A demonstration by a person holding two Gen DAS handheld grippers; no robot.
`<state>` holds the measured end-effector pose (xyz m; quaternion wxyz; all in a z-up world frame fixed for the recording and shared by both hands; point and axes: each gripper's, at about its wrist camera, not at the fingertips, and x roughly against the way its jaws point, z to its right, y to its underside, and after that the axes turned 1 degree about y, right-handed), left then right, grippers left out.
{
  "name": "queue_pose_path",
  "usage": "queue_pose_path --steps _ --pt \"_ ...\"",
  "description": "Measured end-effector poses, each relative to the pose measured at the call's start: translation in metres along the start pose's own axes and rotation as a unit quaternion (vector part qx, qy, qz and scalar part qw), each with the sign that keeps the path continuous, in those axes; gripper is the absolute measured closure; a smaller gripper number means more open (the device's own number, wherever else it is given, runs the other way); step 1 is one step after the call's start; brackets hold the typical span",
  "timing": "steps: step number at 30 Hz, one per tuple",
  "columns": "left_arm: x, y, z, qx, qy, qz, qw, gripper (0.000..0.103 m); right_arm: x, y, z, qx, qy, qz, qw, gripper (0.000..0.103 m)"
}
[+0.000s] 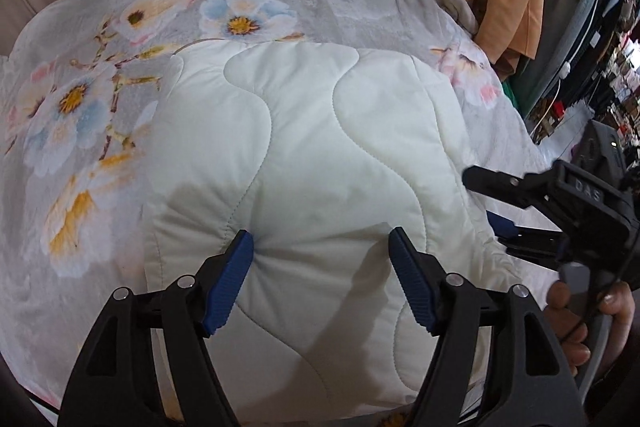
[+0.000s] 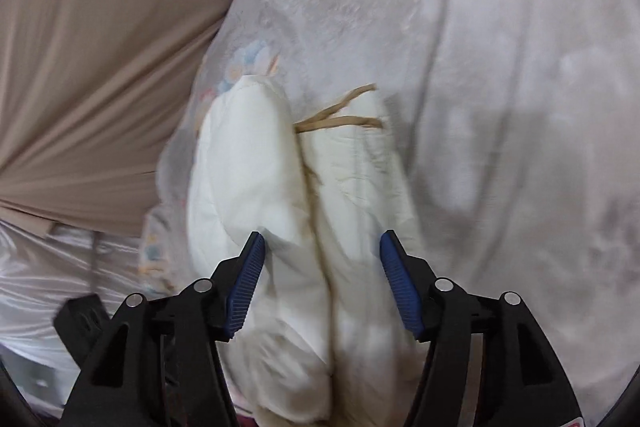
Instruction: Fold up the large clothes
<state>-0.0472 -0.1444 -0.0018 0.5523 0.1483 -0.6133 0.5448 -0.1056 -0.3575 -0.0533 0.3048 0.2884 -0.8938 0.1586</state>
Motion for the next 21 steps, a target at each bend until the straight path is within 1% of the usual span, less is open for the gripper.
queue_pose_path --steps 2,5,6,8,9,10,11,12,13,14,15,16,17,18,19,20,21 --pt "0.0 0.001 -0.002 0.004 -0.002 0.0 1.0 0.035 -0.005 -0.003 -0.012 0.014 0.002 -0.01 1.0 0.036" --pt "-0.001 0.002 -0.005 0.01 -0.006 0.001 0.9999 0.035 -0.002 -0.002 -0.036 0.045 0.001 -0.019 0.999 0.033" --pt "-0.002 0.003 -0.005 0.012 -0.007 0.002 0.9999 0.035 -0.003 -0.001 -0.044 0.056 0.005 -0.021 0.998 0.03" --pt "-0.002 0.004 -0.006 0.016 -0.012 0.008 0.9998 0.035 -0.014 -0.004 -0.06 0.083 0.031 -0.032 0.996 0.029" --pt "-0.001 0.003 -0.006 0.02 -0.013 0.009 0.9997 0.035 -0.022 -0.005 -0.067 0.099 0.047 -0.035 0.993 0.033" --pt "0.001 0.002 -0.007 0.025 -0.013 0.012 0.9995 0.035 -0.029 -0.008 -0.074 0.117 0.057 -0.038 0.991 0.043" --pt "0.004 0.0 -0.008 0.032 -0.013 0.017 0.9992 0.035 -0.032 -0.008 -0.085 0.15 0.063 -0.038 0.986 0.077" --pt "0.009 -0.003 -0.01 0.041 -0.009 0.023 0.9988 0.036 -0.03 -0.008 -0.095 0.173 0.056 -0.033 0.983 0.082" --pt "0.014 -0.005 -0.01 0.049 -0.003 0.027 0.9984 0.036 -0.023 -0.008 -0.108 0.197 0.04 -0.018 0.979 0.086" --pt "0.02 -0.007 -0.011 0.058 0.005 0.037 0.9976 0.035 -0.01 -0.005 -0.121 0.229 0.022 0.002 0.973 0.087" --pt "0.023 -0.009 -0.01 0.06 0.007 0.044 0.9972 0.035 -0.001 -0.003 -0.129 0.253 0.017 0.018 0.967 0.088" --pt "0.024 -0.011 -0.009 0.059 0.005 0.046 0.9972 0.035 0.002 -0.003 -0.129 0.264 0.021 0.029 0.964 0.088" --pt "0.02 -0.012 -0.007 0.056 0.0 0.041 0.9976 0.035 -0.002 -0.007 -0.122 0.259 0.032 0.031 0.965 0.088" --pt "0.015 -0.011 -0.006 0.053 -0.006 0.033 0.998 0.036 -0.013 -0.014 -0.105 0.239 0.053 0.023 0.969 0.088" --pt "0.008 -0.01 -0.005 0.051 -0.011 0.024 0.9983 0.036 -0.03 -0.021 -0.088 0.223 0.084 0.012 0.971 0.087" --pt "0.002 -0.008 -0.004 0.048 -0.014 0.02 0.9985 0.036 -0.047 -0.026 -0.065 0.209 0.109 -0.002 0.972 0.079" --pt "-0.002 -0.007 0.0 0.036 -0.021 0.024 0.9989 0.036 -0.055 -0.03 -0.049 0.188 0.106 -0.01 0.976 0.073"
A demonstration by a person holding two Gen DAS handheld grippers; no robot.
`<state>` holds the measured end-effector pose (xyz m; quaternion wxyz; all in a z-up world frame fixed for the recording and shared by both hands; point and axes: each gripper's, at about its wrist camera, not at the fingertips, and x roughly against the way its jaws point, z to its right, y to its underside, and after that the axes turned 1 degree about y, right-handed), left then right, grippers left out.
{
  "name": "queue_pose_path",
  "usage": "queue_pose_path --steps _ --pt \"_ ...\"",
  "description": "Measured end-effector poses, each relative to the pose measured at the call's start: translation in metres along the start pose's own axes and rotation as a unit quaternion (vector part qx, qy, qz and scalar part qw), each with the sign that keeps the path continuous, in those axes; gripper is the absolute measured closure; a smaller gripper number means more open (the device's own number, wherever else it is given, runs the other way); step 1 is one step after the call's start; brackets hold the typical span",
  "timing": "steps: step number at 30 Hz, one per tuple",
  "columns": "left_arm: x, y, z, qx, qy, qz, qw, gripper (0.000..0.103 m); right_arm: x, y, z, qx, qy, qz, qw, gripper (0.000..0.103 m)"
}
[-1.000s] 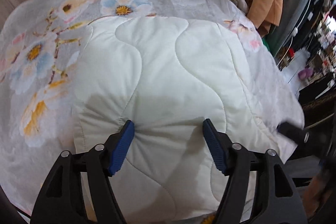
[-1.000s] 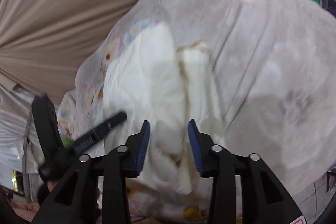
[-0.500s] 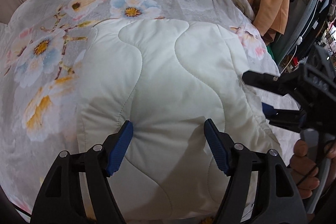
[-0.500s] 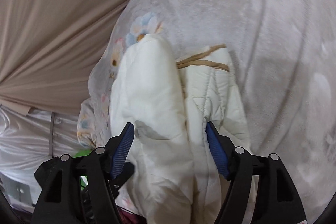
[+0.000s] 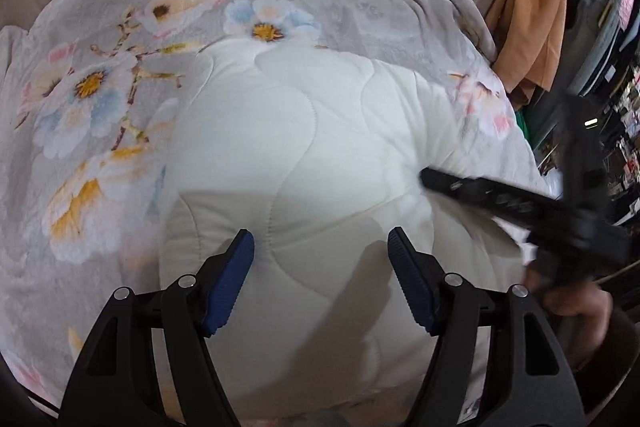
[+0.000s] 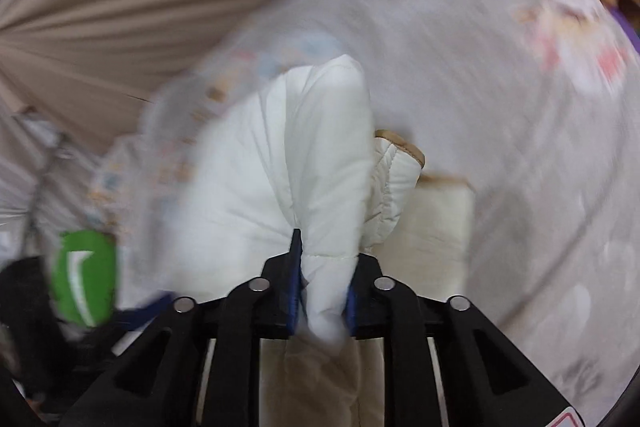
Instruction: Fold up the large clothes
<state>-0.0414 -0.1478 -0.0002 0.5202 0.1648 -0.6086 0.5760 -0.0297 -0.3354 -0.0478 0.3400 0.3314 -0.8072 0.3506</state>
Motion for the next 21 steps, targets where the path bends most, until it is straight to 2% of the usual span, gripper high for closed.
queue_pose_path --steps 2,3,5,8,10,11,14,17,19,21 --pt "-0.006 0.002 0.008 -0.023 -0.025 -0.006 0.9994 0.036 0.004 -0.002 0.012 -0.047 -0.022 -0.007 0.999 0.073" --pt "-0.009 0.002 0.01 -0.029 -0.035 -0.013 0.9989 0.036 0.013 -0.002 0.008 -0.048 -0.018 -0.003 0.999 0.073" --pt "-0.011 0.003 0.006 -0.023 -0.038 -0.019 0.9988 0.036 0.043 0.002 -0.007 -0.024 0.023 0.018 0.999 0.072" --pt "-0.011 0.002 0.001 -0.018 -0.042 -0.025 0.9986 0.036 0.09 0.02 -0.024 0.011 0.092 0.066 0.993 0.069" --pt "-0.011 0.002 0.001 -0.017 -0.041 -0.029 0.9986 0.036 0.108 0.035 -0.04 0.041 0.098 0.073 0.992 0.082" --pt "-0.011 0.002 0.001 -0.018 -0.042 -0.031 0.9985 0.035 0.111 0.042 -0.047 0.058 0.102 0.067 0.991 0.094" --pt "-0.012 0.001 0.003 -0.021 -0.046 -0.034 0.9981 0.035 0.099 0.061 -0.064 0.109 0.119 0.039 0.986 0.101" --pt "-0.012 0.002 0.005 -0.023 -0.043 -0.04 0.998 0.035 0.064 0.083 -0.059 0.15 0.184 0.006 0.971 0.102" --pt "-0.012 0.004 0.007 -0.032 -0.035 -0.042 0.998 0.035 0.034 0.093 -0.039 0.142 0.193 -0.022 0.971 0.102" --pt "-0.009 0.008 0.012 -0.05 -0.029 -0.044 0.9974 0.035 0.022 0.094 -0.027 0.133 0.195 -0.033 0.971 0.103"
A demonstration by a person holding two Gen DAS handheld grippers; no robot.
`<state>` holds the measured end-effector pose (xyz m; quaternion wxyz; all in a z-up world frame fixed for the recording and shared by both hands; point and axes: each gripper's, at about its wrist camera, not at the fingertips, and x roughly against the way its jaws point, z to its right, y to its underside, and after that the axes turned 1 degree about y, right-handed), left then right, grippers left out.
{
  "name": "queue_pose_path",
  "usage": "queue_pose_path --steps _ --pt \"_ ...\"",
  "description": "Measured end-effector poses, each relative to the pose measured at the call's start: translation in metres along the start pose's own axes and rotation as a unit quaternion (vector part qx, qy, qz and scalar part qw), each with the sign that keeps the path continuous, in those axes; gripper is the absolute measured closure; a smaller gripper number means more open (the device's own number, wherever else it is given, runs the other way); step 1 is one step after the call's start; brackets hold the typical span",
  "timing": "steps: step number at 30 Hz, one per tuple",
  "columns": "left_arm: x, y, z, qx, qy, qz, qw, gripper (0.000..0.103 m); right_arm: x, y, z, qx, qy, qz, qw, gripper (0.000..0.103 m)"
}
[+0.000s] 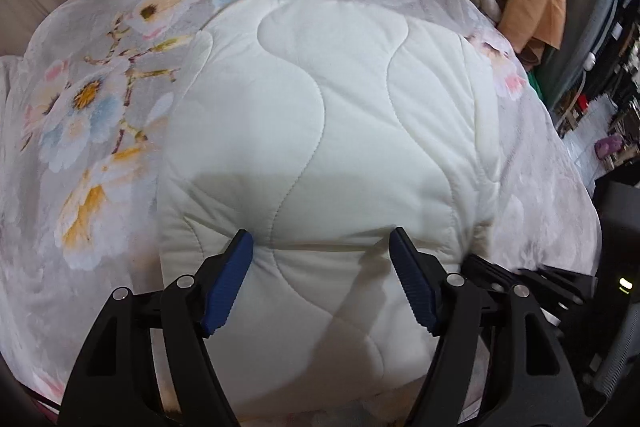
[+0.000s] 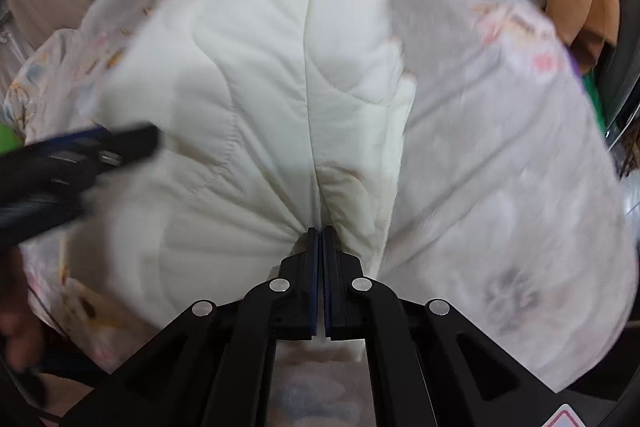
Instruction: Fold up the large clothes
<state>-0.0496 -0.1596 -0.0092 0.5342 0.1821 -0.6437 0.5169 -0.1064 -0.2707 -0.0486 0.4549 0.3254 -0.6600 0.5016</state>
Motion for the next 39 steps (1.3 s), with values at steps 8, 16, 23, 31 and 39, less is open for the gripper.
queue_pose_path --steps 8,16,23,31,39 --pt "0.009 0.014 -0.031 0.03 -0.003 -0.016 0.9994 0.034 0.028 -0.009 0.007 -0.015 -0.006 0.013 1.0 0.103" --pt "0.007 0.014 -0.03 0.022 -0.007 -0.016 0.9996 0.033 0.061 -0.029 0.013 -0.057 -0.059 0.051 0.995 0.103" --pt "0.012 0.01 -0.033 0.036 -0.002 -0.013 0.9993 0.033 0.021 -0.086 -0.005 -0.042 -0.046 0.044 0.997 0.103" --pt "0.018 0.008 -0.042 0.046 -0.007 -0.011 0.9988 0.033 0.019 -0.08 -0.004 -0.063 -0.073 0.025 0.995 0.102" --pt "0.014 0.012 -0.042 0.051 0.001 -0.018 0.9985 0.032 0.04 0.004 -0.006 -0.063 -0.064 -0.033 0.995 0.103"
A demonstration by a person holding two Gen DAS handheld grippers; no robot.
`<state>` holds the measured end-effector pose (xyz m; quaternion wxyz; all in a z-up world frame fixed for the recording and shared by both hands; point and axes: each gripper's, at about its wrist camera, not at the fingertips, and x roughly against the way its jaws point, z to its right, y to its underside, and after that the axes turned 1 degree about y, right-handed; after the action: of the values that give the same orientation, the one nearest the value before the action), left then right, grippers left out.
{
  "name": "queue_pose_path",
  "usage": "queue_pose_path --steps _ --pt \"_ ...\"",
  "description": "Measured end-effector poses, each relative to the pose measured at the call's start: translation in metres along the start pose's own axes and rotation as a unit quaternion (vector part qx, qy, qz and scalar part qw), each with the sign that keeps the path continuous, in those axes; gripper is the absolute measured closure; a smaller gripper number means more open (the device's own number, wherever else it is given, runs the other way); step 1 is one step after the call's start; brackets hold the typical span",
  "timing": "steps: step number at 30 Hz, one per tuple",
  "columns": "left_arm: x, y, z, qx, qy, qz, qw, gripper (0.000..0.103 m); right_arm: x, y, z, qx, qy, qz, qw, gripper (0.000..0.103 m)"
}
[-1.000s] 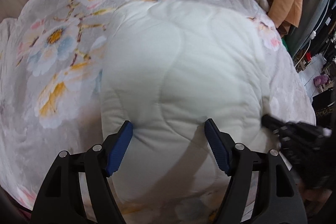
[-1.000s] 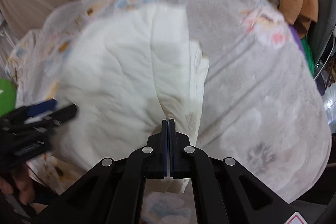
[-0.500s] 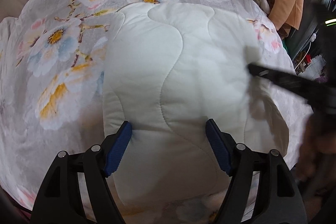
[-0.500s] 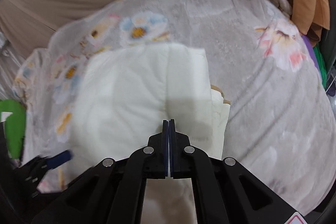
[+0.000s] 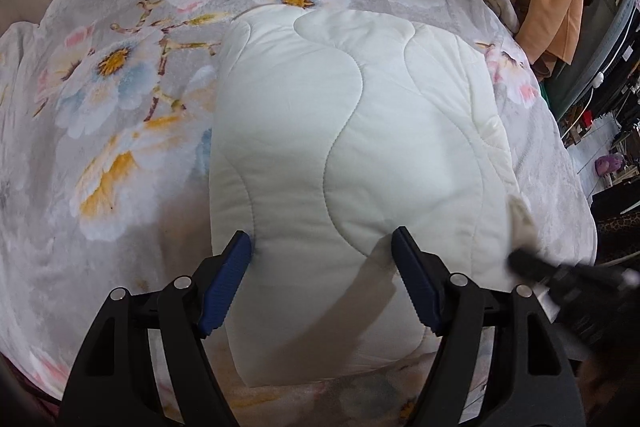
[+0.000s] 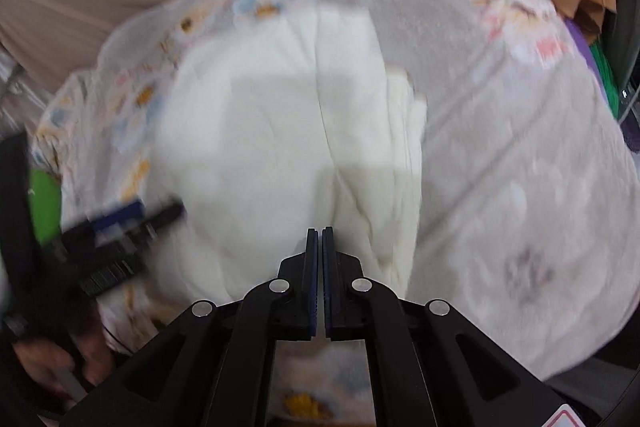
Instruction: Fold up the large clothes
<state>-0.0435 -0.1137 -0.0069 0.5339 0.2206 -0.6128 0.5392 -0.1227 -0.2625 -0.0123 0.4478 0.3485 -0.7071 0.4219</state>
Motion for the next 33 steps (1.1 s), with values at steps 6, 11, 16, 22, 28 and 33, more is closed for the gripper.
queue_pose_path --steps 6,11,16,22,28,33 --pt "-0.01 0.005 0.016 -0.022 -0.011 -0.015 0.9996 0.024 -0.056 0.024 0.009 0.003 0.008 0.009 1.0 0.103" --pt "-0.014 0.006 0.011 -0.019 -0.01 -0.022 0.9995 0.016 -0.022 0.018 0.015 -0.025 -0.013 0.023 0.999 0.103" --pt "0.006 0.003 -0.032 0.072 0.052 -0.007 0.996 0.016 0.022 0.013 0.033 -0.065 -0.039 0.077 0.994 0.064" --pt "-0.001 0.011 -0.076 0.158 0.084 -0.023 0.9837 0.015 -0.002 0.0 0.053 -0.1 -0.054 0.056 0.992 0.031" --pt "-0.031 0.022 -0.062 0.163 0.129 -0.049 0.9771 0.005 -0.046 0.004 0.062 -0.146 -0.112 0.004 0.983 0.015" --pt "-0.049 0.024 -0.056 0.146 0.119 -0.036 0.9813 0.005 -0.069 0.005 0.065 -0.17 -0.148 -0.022 0.974 0.008"
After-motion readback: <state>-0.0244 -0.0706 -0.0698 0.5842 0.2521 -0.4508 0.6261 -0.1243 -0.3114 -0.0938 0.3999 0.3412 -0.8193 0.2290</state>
